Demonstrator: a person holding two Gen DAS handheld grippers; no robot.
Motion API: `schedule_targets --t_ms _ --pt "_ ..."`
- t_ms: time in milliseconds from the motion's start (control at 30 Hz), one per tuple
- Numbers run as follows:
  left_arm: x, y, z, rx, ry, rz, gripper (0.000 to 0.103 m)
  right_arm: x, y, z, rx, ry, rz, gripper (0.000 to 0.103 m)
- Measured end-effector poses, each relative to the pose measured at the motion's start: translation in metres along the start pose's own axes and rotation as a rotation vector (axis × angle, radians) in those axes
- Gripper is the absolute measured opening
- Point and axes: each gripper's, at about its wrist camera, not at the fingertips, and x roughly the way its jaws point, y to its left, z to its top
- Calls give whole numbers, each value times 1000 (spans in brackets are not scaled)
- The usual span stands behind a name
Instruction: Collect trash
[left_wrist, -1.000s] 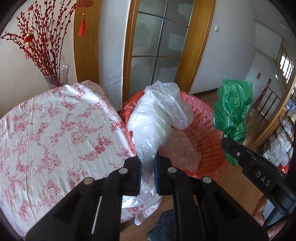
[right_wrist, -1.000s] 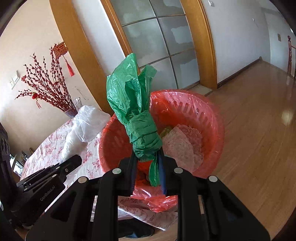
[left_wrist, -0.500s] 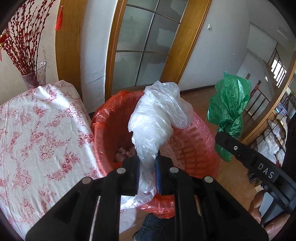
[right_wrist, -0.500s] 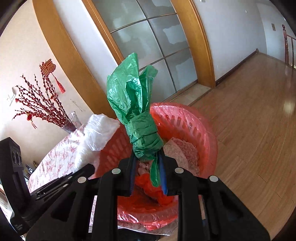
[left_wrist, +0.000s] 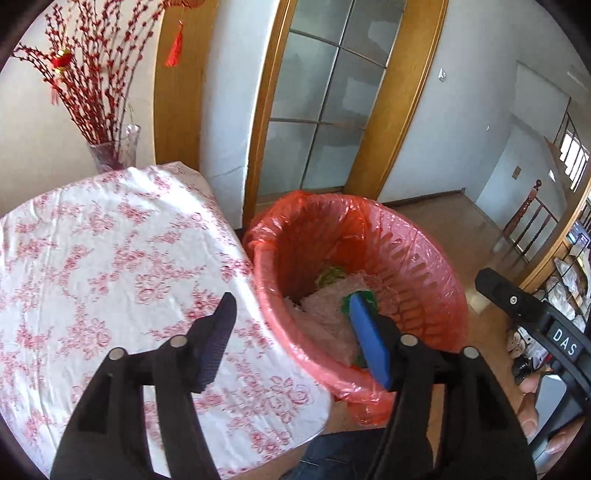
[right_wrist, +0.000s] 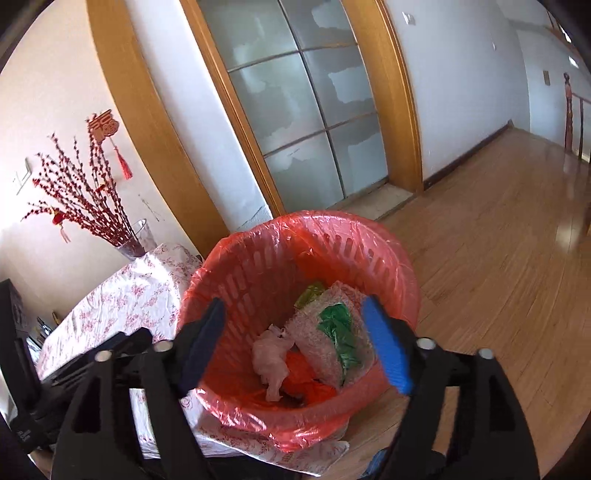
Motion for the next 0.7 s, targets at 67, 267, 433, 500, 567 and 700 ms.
schedule_targets --t_ms 67,267,433,500,567,700 --pt "-20 7 -7 14 -50 43 77 -10 11 -5 -39 -26 -12 90" --pt "-76 34 -26 26 -180 190 94 -40 45 -22 -134 -107 -11 101" --pt "-116 46 -41 40 -265 294 99 -59 70 -39 -218 -165 -26 101" --pt "-129 49 -46 40 -286 320 99 -65 77 -45 -236 -178 -37 101" --pt "-140 50 -52 39 -301 340 99 -68 82 -50 -241 -174 -44 101" --pt "-154 55 -66 44 -315 378 99 -75 84 -60 -224 -174 -47 101"
